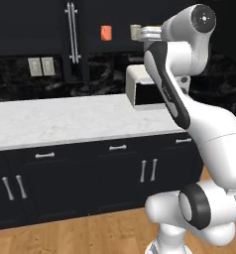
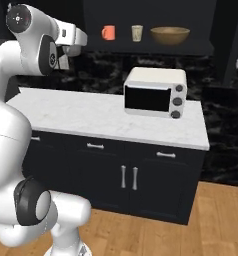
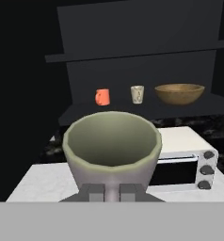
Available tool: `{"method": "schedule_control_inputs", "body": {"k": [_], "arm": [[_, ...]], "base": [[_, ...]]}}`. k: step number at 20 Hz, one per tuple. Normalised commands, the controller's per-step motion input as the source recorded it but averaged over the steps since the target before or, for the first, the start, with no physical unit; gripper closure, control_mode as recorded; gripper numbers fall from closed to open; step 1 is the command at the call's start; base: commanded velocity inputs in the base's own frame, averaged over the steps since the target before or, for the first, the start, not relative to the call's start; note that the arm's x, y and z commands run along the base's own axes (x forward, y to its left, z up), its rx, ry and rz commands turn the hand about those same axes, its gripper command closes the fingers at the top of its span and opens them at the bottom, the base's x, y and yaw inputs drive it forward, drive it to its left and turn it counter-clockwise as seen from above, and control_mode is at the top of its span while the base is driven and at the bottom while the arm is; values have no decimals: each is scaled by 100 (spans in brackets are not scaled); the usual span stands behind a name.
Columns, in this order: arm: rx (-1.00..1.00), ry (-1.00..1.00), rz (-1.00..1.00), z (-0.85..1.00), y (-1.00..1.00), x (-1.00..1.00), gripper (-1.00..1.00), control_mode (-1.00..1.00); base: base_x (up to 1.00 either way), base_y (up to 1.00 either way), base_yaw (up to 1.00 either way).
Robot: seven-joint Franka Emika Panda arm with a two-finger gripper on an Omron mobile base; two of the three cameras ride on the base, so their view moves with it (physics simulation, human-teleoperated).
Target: Gather all objects into one cabinet and sort the glasses and bowls to opposite sides.
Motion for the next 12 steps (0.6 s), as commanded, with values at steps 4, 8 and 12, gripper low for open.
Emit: {"method": "schedule_control_inputs", "body": {"k": [4,8,12], "arm": [[0,0,0,0,0,0,100,100],[0,0,0,0,0,0,100,100],[0,0,0,0,0,0,100,100]], "base": [[42,0,0],[42,0,0],[42,0,0]]}}
